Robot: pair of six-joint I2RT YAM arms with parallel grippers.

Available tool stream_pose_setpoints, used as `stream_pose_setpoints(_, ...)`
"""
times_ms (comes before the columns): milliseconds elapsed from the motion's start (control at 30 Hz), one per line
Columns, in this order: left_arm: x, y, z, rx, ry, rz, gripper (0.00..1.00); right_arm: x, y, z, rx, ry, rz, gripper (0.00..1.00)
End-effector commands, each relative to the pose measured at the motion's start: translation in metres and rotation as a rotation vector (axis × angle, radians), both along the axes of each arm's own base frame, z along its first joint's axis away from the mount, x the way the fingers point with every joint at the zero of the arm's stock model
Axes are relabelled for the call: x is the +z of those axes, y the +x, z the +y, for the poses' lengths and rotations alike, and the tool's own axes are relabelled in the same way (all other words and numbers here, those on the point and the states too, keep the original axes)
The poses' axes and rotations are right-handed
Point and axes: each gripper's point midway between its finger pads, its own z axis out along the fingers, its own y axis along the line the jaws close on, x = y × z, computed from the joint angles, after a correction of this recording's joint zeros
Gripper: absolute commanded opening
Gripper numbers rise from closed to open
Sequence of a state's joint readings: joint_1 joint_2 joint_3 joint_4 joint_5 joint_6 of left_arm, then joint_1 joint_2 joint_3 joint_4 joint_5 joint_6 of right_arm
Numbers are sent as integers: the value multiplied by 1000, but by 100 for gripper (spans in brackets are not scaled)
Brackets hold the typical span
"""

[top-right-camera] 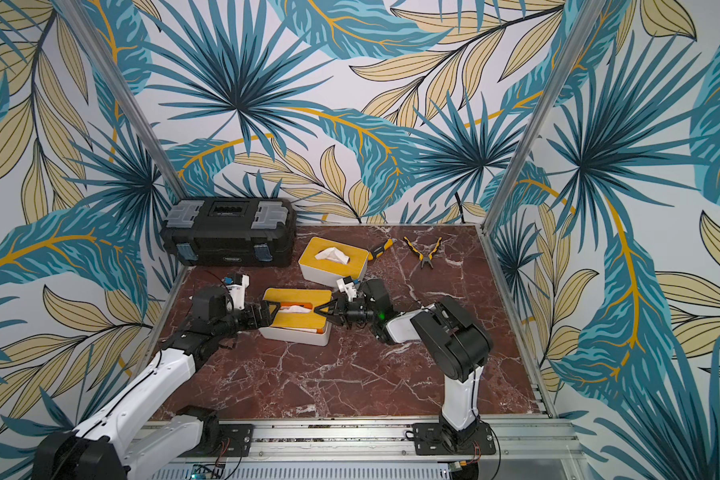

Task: Put the tissue paper into the tissue box
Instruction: Close the box lid on the tissue box.

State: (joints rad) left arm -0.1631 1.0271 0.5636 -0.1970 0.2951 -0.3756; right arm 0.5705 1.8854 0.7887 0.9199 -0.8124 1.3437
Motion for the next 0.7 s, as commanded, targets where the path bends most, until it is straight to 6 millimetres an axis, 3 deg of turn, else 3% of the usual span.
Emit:
stream_pose_setpoints(0,-6,2,-1,-23,32,44,100,-22,-7,-1,-4,-30,86,0)
stream_pose_setpoints(400,-13,14,-5,-42,38,89,99,-23,-7,0,0,-29,88,0)
stream_pose_setpoints(667,-14,25,-2,-36,47,110,87,-27,-8,0,4,-33,90,0)
